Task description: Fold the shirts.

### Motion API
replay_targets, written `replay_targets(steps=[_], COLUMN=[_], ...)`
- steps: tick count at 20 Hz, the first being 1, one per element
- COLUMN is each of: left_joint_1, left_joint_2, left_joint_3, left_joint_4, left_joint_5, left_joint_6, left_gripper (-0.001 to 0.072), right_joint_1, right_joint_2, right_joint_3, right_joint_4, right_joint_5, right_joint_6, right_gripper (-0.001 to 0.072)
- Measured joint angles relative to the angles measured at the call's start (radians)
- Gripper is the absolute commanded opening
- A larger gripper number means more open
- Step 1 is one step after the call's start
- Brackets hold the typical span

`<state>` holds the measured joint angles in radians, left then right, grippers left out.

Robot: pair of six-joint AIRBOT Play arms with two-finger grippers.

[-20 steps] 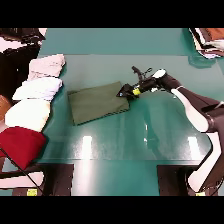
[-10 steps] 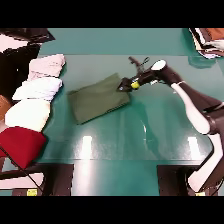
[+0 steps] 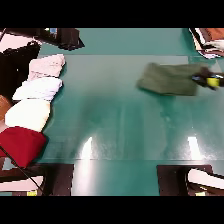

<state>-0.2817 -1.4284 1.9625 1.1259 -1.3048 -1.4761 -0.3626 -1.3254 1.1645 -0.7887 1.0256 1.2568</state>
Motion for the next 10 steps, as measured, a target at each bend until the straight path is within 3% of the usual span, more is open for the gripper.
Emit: replay_targets(steps=[4,8,9,10], left_joint_1=[-0.039,-0.051,-0.053,-0.053], left_joint_2=[0.0,0.0,0.0,0.0], left_joint_3=[0.0,0.0,0.0,0.0], left_joint_4=[-0.002,-0.003,-0.003,-0.003], left_joint_5=[0.035,0.05,0.054,0.055], left_joint_6=[0.0,0.0,0.0,0.0], left_gripper=[0.0021,0.0022,0.0022,0.0022], right_joint_1=[-0.345,-0.549,-0.574,-0.593], right_joint_2=[0.143,0.217,0.228,0.238], right_joint_3=[-0.173,-0.307,-0.327,-0.342], right_joint_4=[-0.018,-0.044,-0.06,-0.083], right_joint_5=[-0.068,-0.113,-0.116,-0.117], right_joint_6=[0.003,0.005,0.005,0.005], right_gripper=[0.0014,0.0014,0.0034,0.0158])
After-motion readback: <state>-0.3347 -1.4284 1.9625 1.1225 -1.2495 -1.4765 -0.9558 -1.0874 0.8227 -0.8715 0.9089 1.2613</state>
